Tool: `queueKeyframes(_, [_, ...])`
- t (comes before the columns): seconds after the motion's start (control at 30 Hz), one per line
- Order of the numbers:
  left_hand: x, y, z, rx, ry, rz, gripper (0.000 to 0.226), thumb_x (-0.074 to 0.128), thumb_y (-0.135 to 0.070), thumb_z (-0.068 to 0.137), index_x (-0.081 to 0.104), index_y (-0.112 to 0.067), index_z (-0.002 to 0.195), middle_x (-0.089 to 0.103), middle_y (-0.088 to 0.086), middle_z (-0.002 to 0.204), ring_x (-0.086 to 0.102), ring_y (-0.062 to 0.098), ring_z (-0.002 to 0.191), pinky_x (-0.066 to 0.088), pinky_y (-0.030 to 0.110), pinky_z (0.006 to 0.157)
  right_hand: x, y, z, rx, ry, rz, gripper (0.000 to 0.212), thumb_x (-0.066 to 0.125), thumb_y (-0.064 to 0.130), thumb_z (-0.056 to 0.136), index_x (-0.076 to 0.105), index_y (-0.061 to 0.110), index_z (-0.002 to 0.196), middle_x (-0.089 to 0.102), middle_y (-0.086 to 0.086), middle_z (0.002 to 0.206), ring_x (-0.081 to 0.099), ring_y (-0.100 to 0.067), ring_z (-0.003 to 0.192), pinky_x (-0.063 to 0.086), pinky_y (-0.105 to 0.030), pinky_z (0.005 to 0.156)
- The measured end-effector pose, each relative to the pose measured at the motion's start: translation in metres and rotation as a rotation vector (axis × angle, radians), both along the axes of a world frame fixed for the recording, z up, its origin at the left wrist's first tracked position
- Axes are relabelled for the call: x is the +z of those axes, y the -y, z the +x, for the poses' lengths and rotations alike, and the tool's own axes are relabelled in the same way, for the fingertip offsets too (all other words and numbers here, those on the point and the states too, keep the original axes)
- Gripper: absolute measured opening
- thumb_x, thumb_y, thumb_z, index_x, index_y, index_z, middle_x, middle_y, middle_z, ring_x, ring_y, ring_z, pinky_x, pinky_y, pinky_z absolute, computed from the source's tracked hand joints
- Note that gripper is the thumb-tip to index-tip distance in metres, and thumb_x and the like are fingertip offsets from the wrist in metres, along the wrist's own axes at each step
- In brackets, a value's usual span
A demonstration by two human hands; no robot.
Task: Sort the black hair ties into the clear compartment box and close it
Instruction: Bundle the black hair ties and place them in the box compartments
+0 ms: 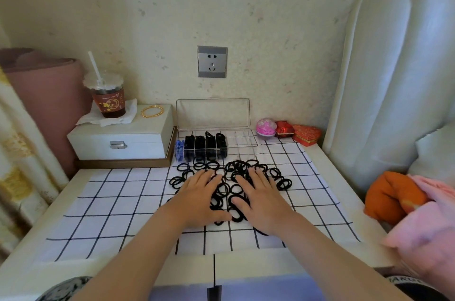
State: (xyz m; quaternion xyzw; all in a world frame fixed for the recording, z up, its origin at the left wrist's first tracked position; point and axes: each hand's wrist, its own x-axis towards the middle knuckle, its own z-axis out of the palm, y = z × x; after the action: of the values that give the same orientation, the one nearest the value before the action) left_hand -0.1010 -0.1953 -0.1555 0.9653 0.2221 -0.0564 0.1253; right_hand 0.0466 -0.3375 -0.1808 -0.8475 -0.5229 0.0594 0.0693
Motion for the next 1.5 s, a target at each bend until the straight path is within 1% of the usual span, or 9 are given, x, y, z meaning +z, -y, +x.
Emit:
queueKeyframes(0.13, [0.009,-0.014,0.005,0.019,0.0,-0.016,0.105,0.059,-0.07,0.081,-0.002,-0.03,0.157,-0.007,-0.006,0.165,-0.012,0.02,0.151,0.002,0.043,0.122,0.013,-0.021,-0.004,0.031,-0.171,-0.01,0.061,0.023,0.055,0.104,0.013,0.031,0.159,0.002,-0.004,0.168,-0.01,-0.021,0.154,-0.005,-0.048,0.124])
queueKeyframes(0.27, [0.022,-0.026,0.006,0.013,-0.015,-0.153,0.107,0.067,-0.065,0.077,0.004,-0.031,0.157,0.005,-0.006,0.164,-0.001,0.019,0.151,0.013,0.045,0.122,0.044,-0.03,0.015,0.034,-0.319,0.105,0.049,0.031,0.036,0.107,0.031,0.029,0.155,0.039,0.001,0.158,0.033,-0.019,0.146,0.024,-0.038,0.12])
queueKeyframes(0.5, [0.039,-0.016,0.03,-0.056,0.318,-0.16,0.017,0.06,-0.024,0.091,0.071,-0.031,0.103,0.059,-0.018,0.101,0.053,0.002,0.101,0.047,0.028,0.096,0.064,-0.021,0.049,-0.005,-0.297,0.195,0.031,0.051,0.014,0.1,0.069,0.026,0.122,0.068,0.008,0.116,0.06,-0.001,0.099,0.043,-0.015,0.084])
queueKeyframes(0.6, [0.039,-0.01,0.039,-0.123,0.169,-0.197,0.018,0.063,-0.027,0.083,0.07,-0.031,0.099,0.059,-0.016,0.097,0.056,0.003,0.091,0.049,0.025,0.082,0.063,-0.025,0.048,0.037,-0.248,0.148,0.023,0.058,0.015,0.095,0.075,0.028,0.105,0.072,0.011,0.107,0.06,0.0,0.088,0.048,-0.02,0.082])
queueKeyframes(0.8, [0.032,-0.011,0.037,-0.168,-0.039,-0.064,0.034,0.063,-0.047,0.078,0.064,-0.038,0.111,0.051,-0.011,0.107,0.04,0.011,0.108,0.041,0.033,0.095,0.068,-0.034,0.034,-0.023,-0.125,-0.085,0.024,0.06,0.041,0.079,0.071,0.03,0.097,0.07,0.011,0.094,0.064,-0.015,0.089,0.053,-0.032,0.077])
queueKeyframes(0.93, [0.026,-0.012,0.033,-0.186,0.012,-0.03,0.031,0.07,-0.041,0.079,0.066,-0.037,0.109,0.048,-0.011,0.106,0.039,0.01,0.107,0.04,0.028,0.09,0.064,-0.037,0.03,0.054,-0.056,-0.217,0.034,0.068,0.045,0.072,0.07,0.027,0.101,0.066,0.006,0.094,0.065,-0.019,0.085,0.057,-0.036,0.076])
queueKeyframes(1.13, [0.023,-0.017,0.034,-0.137,0.086,-0.057,0.013,0.066,-0.034,0.087,0.075,-0.029,0.095,0.062,-0.012,0.099,0.056,0.008,0.097,0.049,0.029,0.087,0.055,-0.041,0.037,0.121,0.005,-0.136,0.021,0.064,0.026,0.08,0.065,0.009,0.07,0.052,-0.003,0.064,0.054,-0.024,0.065,0.049,-0.034,0.061])
queueKeyframes(1.3, [0.034,-0.02,0.034,0.046,0.222,-0.278,0.01,0.062,-0.032,0.09,0.066,-0.03,0.08,0.067,-0.012,0.081,0.062,0.005,0.077,0.053,0.025,0.074,0.065,-0.036,0.045,0.059,-0.202,0.092,0.015,0.067,0.03,0.087,0.075,0.02,0.08,0.07,0.001,0.077,0.065,-0.018,0.074,0.053,-0.035,0.07])
queueKeyframes(1.5, [0.038,-0.025,0.037,0.31,0.362,-0.468,0.019,0.059,-0.028,0.092,0.068,-0.011,0.094,0.072,0.009,0.086,0.064,0.018,0.073,0.054,0.029,0.07,0.076,-0.033,0.042,-0.058,-0.653,0.186,0.012,0.063,0.02,0.096,0.073,0.021,0.09,0.076,-0.002,0.083,0.07,-0.02,0.061,0.055,-0.029,0.061])
